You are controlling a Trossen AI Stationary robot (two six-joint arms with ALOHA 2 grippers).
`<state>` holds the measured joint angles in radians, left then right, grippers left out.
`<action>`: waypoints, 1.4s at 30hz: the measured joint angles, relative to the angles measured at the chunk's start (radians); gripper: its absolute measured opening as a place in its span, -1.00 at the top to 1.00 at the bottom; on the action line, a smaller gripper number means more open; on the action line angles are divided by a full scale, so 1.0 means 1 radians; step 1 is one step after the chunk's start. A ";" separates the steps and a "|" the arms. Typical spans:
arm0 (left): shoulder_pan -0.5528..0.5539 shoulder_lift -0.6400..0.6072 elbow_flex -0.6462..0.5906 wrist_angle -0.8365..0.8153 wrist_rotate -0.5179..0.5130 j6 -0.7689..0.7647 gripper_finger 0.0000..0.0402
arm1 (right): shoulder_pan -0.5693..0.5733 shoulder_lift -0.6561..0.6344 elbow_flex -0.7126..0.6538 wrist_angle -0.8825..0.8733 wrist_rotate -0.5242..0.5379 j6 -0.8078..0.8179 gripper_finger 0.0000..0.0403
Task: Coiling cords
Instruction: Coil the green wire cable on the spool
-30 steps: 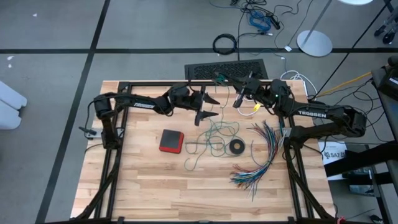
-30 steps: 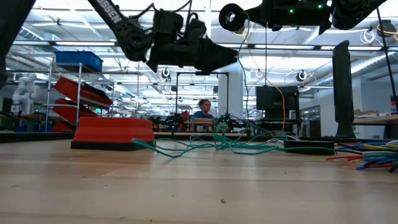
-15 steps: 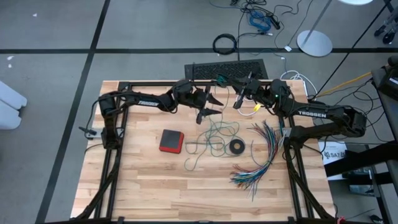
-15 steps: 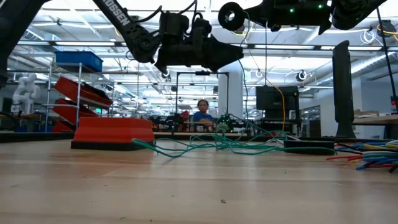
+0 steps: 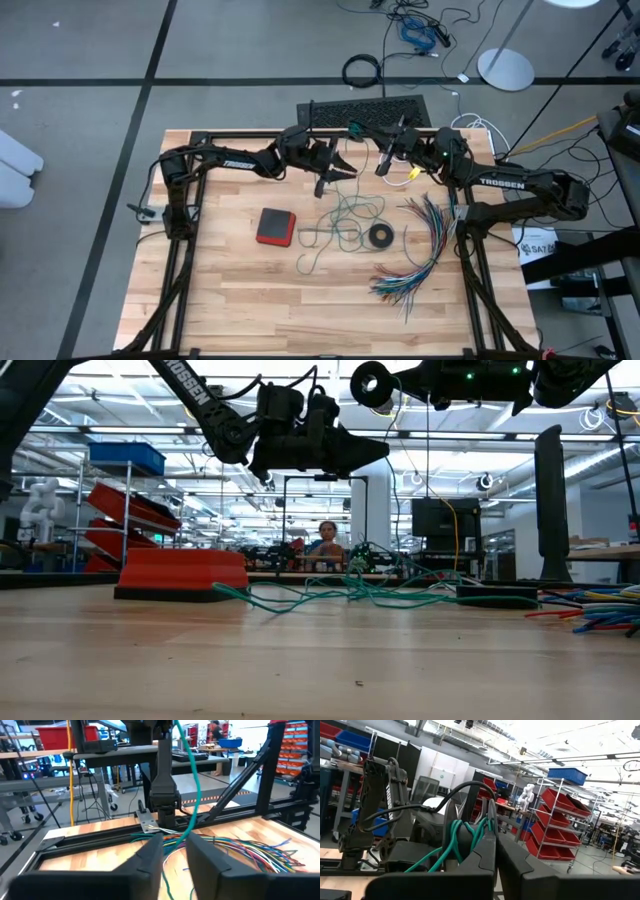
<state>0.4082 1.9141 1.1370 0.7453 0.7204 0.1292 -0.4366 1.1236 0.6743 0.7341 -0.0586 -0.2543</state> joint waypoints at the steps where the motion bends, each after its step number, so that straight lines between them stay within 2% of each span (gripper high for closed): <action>1: 0.001 0.000 0.000 -0.004 0.008 0.011 0.67 | 0.000 0.000 0.000 0.000 0.000 0.000 1.00; 3: 0.007 0.000 0.000 -0.007 0.011 0.016 0.85 | 0.000 0.000 0.000 0.000 0.000 0.000 1.00; 5: 0.020 0.000 0.000 -0.007 0.011 0.014 0.95 | 0.000 0.000 0.000 0.000 0.000 0.004 1.00; 17: 0.119 0.000 0.000 -0.042 -0.093 -0.067 0.99 | 0.000 0.000 0.000 -0.036 -0.024 -0.007 1.00; 22: 0.161 0.000 0.000 -0.044 -0.096 -0.122 0.99 | -0.006 0.000 0.000 -0.068 -0.023 -0.028 1.00; 30: 0.186 -0.028 -0.001 -0.047 -0.089 -0.148 1.00 | -0.046 0.000 0.057 -0.327 -0.019 -0.075 1.00; 38: 0.207 -0.048 -0.001 -0.055 -0.070 -0.176 1.00 | -0.055 0.000 0.058 -0.437 0.076 -0.127 1.00; 42: 0.213 -0.048 -0.001 -0.074 -0.069 -0.177 1.00 | -0.055 0.000 0.058 -0.471 0.086 -0.149 1.00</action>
<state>0.6216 1.8656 1.1358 0.6717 0.6512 -0.0475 -0.4915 1.1240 0.7322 0.2632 0.0277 -0.4029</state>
